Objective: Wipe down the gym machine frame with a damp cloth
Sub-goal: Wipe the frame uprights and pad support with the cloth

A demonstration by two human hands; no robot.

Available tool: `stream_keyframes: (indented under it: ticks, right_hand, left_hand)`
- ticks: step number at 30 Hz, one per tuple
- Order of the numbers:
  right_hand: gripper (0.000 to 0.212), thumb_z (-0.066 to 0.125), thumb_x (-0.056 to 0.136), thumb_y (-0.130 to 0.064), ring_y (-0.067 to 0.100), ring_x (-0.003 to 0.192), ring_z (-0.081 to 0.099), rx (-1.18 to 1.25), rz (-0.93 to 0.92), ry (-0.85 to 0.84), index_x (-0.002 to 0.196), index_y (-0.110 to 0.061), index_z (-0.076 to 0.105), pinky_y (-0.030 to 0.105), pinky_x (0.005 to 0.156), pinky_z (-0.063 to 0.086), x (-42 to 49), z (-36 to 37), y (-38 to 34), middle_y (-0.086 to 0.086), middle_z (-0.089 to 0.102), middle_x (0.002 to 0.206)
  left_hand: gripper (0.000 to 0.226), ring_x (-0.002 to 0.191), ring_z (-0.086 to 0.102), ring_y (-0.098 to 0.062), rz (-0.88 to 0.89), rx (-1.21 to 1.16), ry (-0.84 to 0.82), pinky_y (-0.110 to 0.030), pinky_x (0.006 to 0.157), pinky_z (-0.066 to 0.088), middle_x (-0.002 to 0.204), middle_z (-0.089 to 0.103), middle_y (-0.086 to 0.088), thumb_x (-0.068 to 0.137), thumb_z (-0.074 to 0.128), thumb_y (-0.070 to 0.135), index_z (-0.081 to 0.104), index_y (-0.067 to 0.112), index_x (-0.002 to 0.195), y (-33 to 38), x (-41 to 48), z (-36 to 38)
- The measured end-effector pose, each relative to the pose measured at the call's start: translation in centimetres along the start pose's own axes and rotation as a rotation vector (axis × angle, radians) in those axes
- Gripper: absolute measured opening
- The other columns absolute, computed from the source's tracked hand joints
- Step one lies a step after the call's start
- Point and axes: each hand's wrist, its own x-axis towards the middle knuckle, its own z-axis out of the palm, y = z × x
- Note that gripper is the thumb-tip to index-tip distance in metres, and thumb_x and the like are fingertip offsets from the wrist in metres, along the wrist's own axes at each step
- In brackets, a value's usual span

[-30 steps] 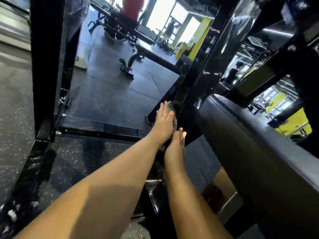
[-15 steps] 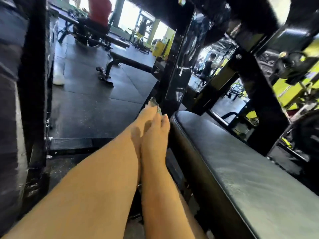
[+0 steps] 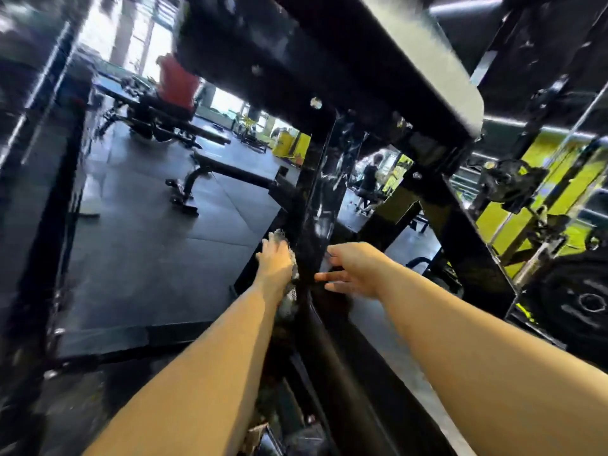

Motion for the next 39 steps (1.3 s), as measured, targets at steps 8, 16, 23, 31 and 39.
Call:
stream_keyframes:
  ticks: [8, 16, 23, 31, 39]
  right_hand:
    - [0.025, 0.046, 0.096, -0.009, 0.015, 0.07, 0.058, -0.075, -0.374, 0.199, 0.116, -0.021, 0.054, 0.023, 0.059, 0.049, 5.9, 0.7, 2.9, -0.002, 0.061, 0.085]
    - [0.017, 0.049, 0.095, -0.011, 0.015, 0.071, 0.052, -0.11, -0.387, 0.085, 0.11, -0.018, 0.046, 0.039, 0.075, 0.05, 7.2, -0.3, 1.8, -0.005, 0.05, 0.079]
    - [0.028, 0.044, 0.095, -0.008, 0.015, 0.07, 0.05, 0.004, -0.512, 0.117, 0.123, -0.013, 0.049, 0.031, 0.061, 0.039, 7.8, -1.8, 0.9, -0.007, 0.048, 0.076]
    - [0.029, 0.049, 0.095, -0.014, 0.006, 0.074, 0.05, 0.188, -0.474, -0.009, 0.123, -0.017, 0.048, 0.021, 0.058, 0.036, 8.9, -2.7, 1.3, -0.007, 0.054, 0.095]
    - [0.027, 0.049, 0.094, -0.016, 0.021, 0.09, 0.061, 0.377, -0.411, -0.087, 0.12, -0.022, 0.047, 0.038, 0.079, 0.053, 9.4, -2.7, 1.4, -0.009, 0.054, 0.092]
  left_hand:
    - [0.048, 0.145, 0.008, -0.018, -0.151, -0.122, 0.113, -0.026, 0.112, 0.009, 0.157, 0.01, -0.004, 0.104, 0.015, 0.022, 0.016, 0.006, 0.15, -3.1, 1.1, 1.6]
    - [0.049, 0.132, 0.036, -0.03, 0.07, -0.097, 0.192, -0.039, 0.108, 0.026, 0.146, 0.036, -0.016, 0.103, 0.022, 0.031, 0.021, 0.01, 0.148, 7.4, 3.7, 1.3]
    - [0.054, 0.077, 0.059, -0.009, -0.192, -0.046, 0.22, -0.007, 0.071, 0.044, 0.091, 0.068, -0.012, 0.103, 0.025, 0.036, 0.066, 0.008, 0.084, 6.5, 1.2, 1.1]
    - [0.055, 0.135, 0.035, -0.026, 0.557, 0.513, 0.497, -0.033, 0.096, 0.042, 0.155, 0.022, -0.006, 0.1, 0.038, 0.024, 0.014, 0.017, 0.149, 9.2, 5.2, 2.2]
    - [0.061, 0.143, 0.009, -0.035, 0.878, 1.775, 0.453, -0.042, 0.117, -0.004, 0.153, 0.008, -0.016, 0.095, 0.018, 0.038, 0.031, 0.004, 0.143, 7.3, 5.3, -0.1]
